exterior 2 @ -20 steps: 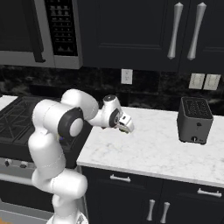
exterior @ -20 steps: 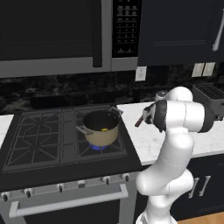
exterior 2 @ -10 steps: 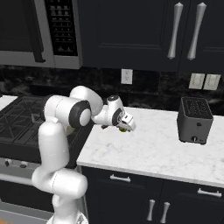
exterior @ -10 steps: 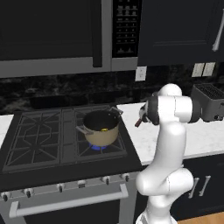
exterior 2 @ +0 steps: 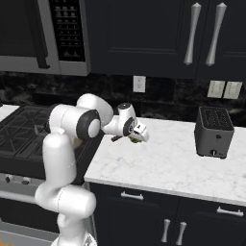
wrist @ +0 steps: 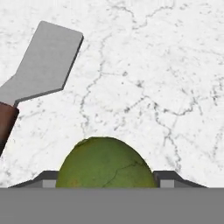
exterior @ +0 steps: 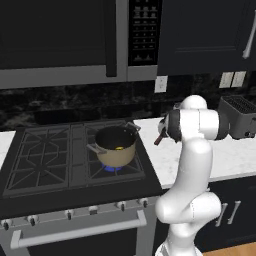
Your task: Put the lemon and lime in the pot. Retrieve the spatula and lightly stir the vegetables in the pot.
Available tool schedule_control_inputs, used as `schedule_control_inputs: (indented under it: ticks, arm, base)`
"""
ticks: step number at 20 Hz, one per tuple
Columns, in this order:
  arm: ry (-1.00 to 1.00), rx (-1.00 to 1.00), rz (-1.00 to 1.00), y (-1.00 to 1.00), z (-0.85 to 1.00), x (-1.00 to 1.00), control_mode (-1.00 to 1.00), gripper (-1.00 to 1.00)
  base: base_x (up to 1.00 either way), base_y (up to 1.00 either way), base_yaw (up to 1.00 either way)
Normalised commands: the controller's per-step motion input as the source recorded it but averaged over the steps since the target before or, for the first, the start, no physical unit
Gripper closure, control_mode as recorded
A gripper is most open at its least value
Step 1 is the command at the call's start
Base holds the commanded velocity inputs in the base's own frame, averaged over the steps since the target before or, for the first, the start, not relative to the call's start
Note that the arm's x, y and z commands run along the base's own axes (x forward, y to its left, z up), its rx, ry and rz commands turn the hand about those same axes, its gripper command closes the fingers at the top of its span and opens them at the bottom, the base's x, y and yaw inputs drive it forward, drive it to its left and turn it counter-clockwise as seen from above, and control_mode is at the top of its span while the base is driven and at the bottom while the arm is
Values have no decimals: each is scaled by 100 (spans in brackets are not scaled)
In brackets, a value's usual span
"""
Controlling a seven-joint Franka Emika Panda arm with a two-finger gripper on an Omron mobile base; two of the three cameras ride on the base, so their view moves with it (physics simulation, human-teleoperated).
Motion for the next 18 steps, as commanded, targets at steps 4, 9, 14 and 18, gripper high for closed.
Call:
schedule_control_inputs:
  ticks: [4, 9, 14, 18]
  arm:
    - [-11, 2, 7, 91, 97, -65, -100, 100]
    - [-5, 12, 9, 98, 94, -66, -100, 100]
    - [0, 16, 9, 99, 88, -42, -100, 100]
    - [1, 7, 11, 100, 62, -17, -100, 100]
  base:
    - [0, 0, 0]
    - [0, 0, 0]
    - [0, 0, 0]
    - [0, 0, 0]
